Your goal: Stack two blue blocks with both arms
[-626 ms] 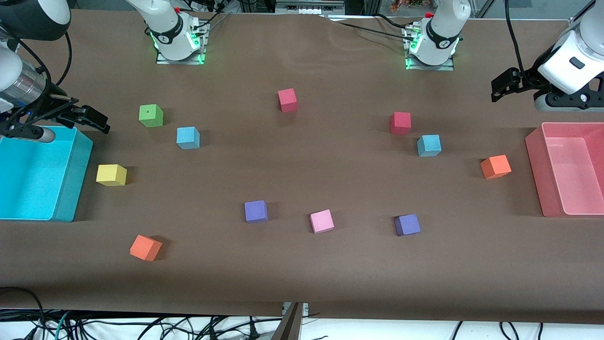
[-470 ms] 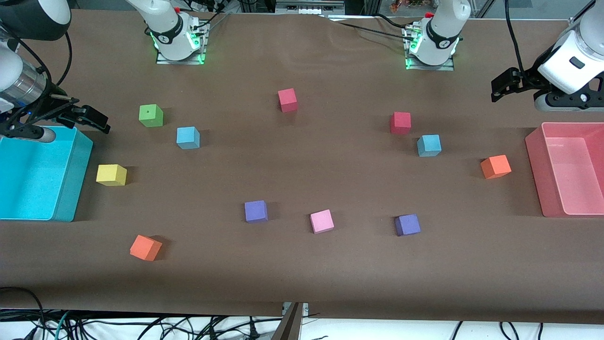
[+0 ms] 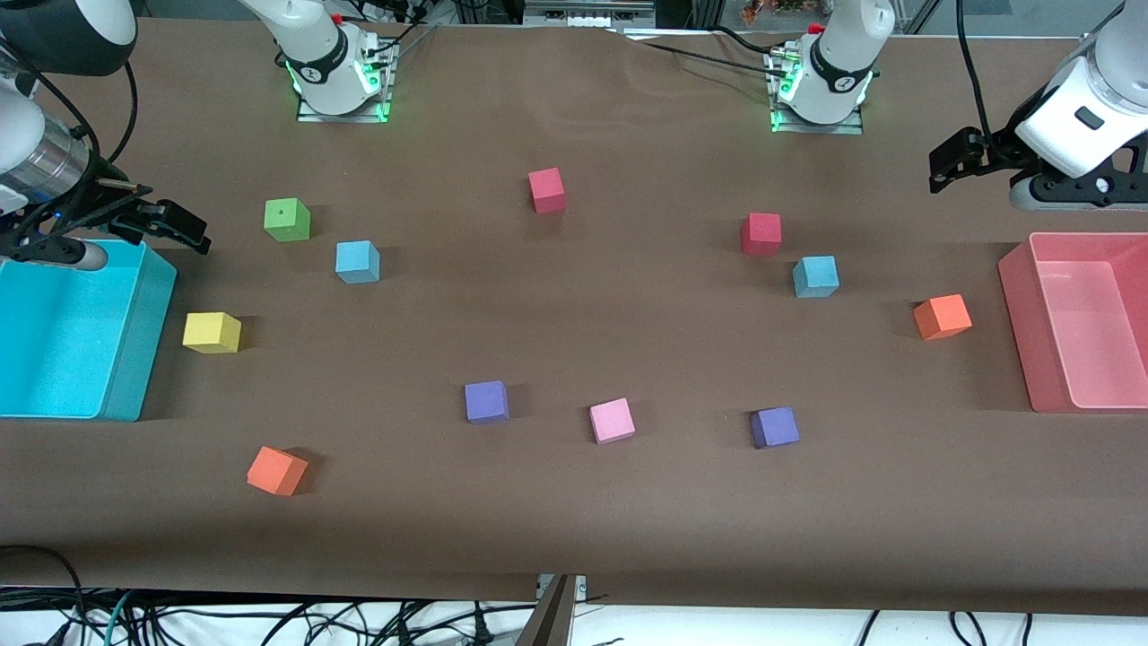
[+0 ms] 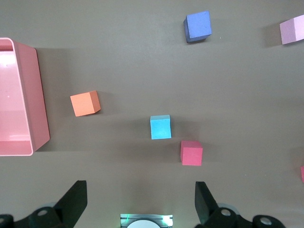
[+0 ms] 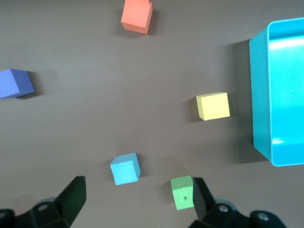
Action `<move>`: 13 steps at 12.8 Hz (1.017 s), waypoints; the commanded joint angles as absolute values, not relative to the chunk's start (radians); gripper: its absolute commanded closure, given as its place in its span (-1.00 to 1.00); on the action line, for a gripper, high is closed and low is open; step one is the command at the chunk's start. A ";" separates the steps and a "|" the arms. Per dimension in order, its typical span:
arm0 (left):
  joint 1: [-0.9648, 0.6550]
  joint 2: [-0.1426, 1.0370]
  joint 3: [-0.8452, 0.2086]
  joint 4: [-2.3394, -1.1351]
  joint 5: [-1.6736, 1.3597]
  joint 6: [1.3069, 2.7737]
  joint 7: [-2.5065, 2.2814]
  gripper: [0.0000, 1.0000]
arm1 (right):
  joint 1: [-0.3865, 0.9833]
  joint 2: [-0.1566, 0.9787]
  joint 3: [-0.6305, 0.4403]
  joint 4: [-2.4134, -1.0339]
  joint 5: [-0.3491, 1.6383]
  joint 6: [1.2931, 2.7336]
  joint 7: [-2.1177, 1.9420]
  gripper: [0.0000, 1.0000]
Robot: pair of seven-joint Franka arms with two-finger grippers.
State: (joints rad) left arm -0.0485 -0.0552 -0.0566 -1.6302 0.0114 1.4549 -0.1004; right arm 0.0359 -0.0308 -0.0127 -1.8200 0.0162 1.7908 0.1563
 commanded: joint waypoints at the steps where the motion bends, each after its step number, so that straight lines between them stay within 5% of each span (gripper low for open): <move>1: -0.041 -0.040 -0.069 -1.595 0.046 1.433 -0.094 -1.00 | 0.021 -0.035 0.002 -1.813 0.015 1.787 0.146 -0.98; 13: -0.043 -0.037 -0.067 -1.597 0.046 1.433 -0.095 -1.00 | 0.021 -0.038 0.003 -1.818 0.018 1.755 0.144 -0.98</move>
